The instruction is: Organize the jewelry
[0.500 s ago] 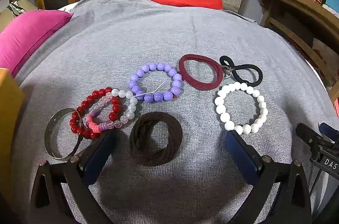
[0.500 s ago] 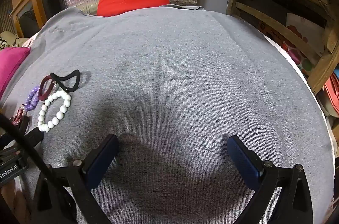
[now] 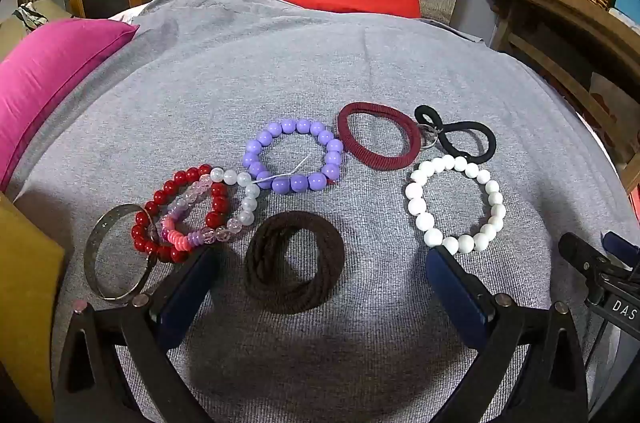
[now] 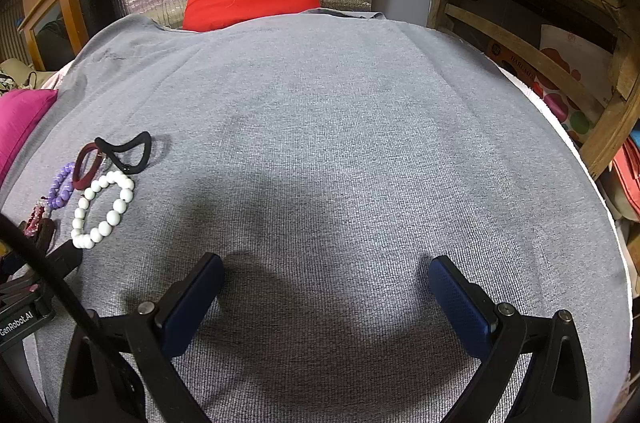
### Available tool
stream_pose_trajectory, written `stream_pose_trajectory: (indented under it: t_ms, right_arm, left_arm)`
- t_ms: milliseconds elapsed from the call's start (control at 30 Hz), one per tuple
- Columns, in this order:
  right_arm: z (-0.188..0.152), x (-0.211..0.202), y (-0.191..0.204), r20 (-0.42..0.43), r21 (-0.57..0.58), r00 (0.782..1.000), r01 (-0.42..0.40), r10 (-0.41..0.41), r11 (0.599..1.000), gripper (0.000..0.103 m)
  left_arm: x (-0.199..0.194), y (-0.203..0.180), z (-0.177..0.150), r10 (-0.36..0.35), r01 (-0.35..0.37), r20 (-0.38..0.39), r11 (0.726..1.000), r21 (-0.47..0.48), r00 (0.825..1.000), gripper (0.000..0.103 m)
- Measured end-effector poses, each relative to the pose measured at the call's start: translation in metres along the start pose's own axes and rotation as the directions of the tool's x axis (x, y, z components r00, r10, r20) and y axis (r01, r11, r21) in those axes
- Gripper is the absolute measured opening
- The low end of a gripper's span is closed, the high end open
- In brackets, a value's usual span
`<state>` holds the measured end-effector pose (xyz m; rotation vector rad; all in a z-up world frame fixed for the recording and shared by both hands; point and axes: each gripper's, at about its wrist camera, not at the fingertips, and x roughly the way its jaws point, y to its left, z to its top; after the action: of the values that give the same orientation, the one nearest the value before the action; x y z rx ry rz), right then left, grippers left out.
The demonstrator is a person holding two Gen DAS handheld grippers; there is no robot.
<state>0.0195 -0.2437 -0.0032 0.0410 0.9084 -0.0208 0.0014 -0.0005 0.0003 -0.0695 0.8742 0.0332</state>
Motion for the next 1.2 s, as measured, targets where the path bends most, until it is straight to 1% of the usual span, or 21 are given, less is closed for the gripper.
stream_pose_trajectory:
  t_ms: [333, 433, 533, 567, 633, 700, 733, 767, 800, 833, 867, 900, 967, 1067, 1133, 1200]
  right_arm:
    - [0.000, 0.000, 0.000, 0.001, 0.007, 1.000, 0.002, -0.002, 1.000, 0.103]
    - [0.000, 0.000, 0.002, 0.002, 0.021, 1.000, 0.026, -0.026, 0.999, 0.103]
    - [-0.003, -0.004, 0.001, -0.012, 0.035, 0.999, 0.036, -0.036, 0.999, 0.103]
    - [-0.005, -0.009, -0.001, -0.021, 0.031, 0.999, 0.026, -0.025, 0.999, 0.103]
    - [-0.008, -0.013, -0.002, -0.039, 0.032, 0.999, -0.005, 0.006, 0.999, 0.103]
    - [-0.009, -0.016, -0.003, -0.065, 0.018, 0.997, -0.037, 0.038, 0.999, 0.103]
    - [-0.008, -0.016, -0.004, -0.088, 0.001, 0.995, -0.047, 0.046, 0.999, 0.103]
    - [-0.006, -0.017, -0.005, -0.106, 0.005, 0.993, -0.050, 0.050, 0.999, 0.103]
    - [-0.005, -0.019, -0.006, -0.115, 0.017, 0.992, -0.053, 0.055, 0.998, 0.103]
    - [-0.003, -0.025, -0.008, -0.103, 0.036, 0.992, -0.073, 0.076, 0.997, 0.103]
    - [-0.002, -0.032, -0.010, -0.087, 0.051, 0.992, -0.090, 0.094, 0.995, 0.103]
    - [0.001, -0.036, -0.010, -0.077, 0.059, 0.992, -0.099, 0.103, 0.993, 0.103]
    - [0.005, -0.056, -0.007, -0.030, 0.061, 0.988, -0.152, 0.154, 0.987, 0.103]
    - [0.010, -0.099, 0.007, 0.063, -0.002, 0.970, -0.237, 0.237, 0.972, 0.103]
    - [0.010, -0.131, 0.023, 0.119, -0.067, 0.948, -0.290, 0.296, 0.955, 0.103]
    - [0.005, -0.156, 0.039, 0.170, -0.119, 0.932, -0.302, 0.319, 0.946, 0.103]
  left_arm:
    - [0.000, 0.000, 0.000, 0.000, 0.000, 0.000, 1.000, 0.000, 1.000, 0.103]
    - [0.000, 0.000, 0.000, 0.000, 0.000, 0.001, 1.000, 0.000, 1.000, 0.103]
    - [0.001, -0.005, -0.001, 0.035, -0.035, -0.004, 0.999, -0.016, 0.999, 0.103]
    - [0.002, -0.004, 0.000, 0.031, -0.031, -0.011, 0.999, -0.017, 0.999, 0.103]
    - [-0.006, -0.002, -0.002, 0.007, -0.009, -0.054, 0.999, -0.032, 0.999, 0.103]
    - [-0.017, -0.005, -0.006, 0.030, -0.032, -0.093, 0.999, -0.017, 0.995, 0.103]
    - [-0.024, -0.005, -0.008, 0.055, -0.056, -0.090, 0.998, -0.012, 0.994, 0.103]
    - [-0.037, -0.004, -0.009, 0.088, -0.089, -0.059, 0.996, -0.005, 0.994, 0.103]
    - [-0.059, -0.003, -0.008, 0.122, -0.122, 0.000, 0.993, 0.006, 0.993, 0.103]
    - [-0.074, -0.003, -0.007, 0.140, -0.140, 0.040, 0.990, 0.010, 0.989, 0.103]
    - [-0.098, 0.000, -0.006, 0.170, -0.171, 0.106, 0.985, 0.002, 0.980, 0.103]
    - [-0.115, 0.004, -0.006, 0.195, -0.195, 0.146, 0.981, -0.013, 0.970, 0.103]
    - [-0.151, 0.012, -0.014, 0.231, -0.224, 0.207, 0.973, -0.057, 0.951, 0.103]
    - [-0.188, 0.026, -0.029, 0.272, -0.250, 0.245, 0.961, -0.115, 0.931, 0.103]
    - [-0.209, 0.032, -0.042, 0.308, -0.276, 0.264, 0.949, -0.152, 0.914, 0.103]
    - [-0.222, 0.037, -0.050, 0.326, -0.291, 0.276, 0.943, -0.162, 0.904, 0.103]
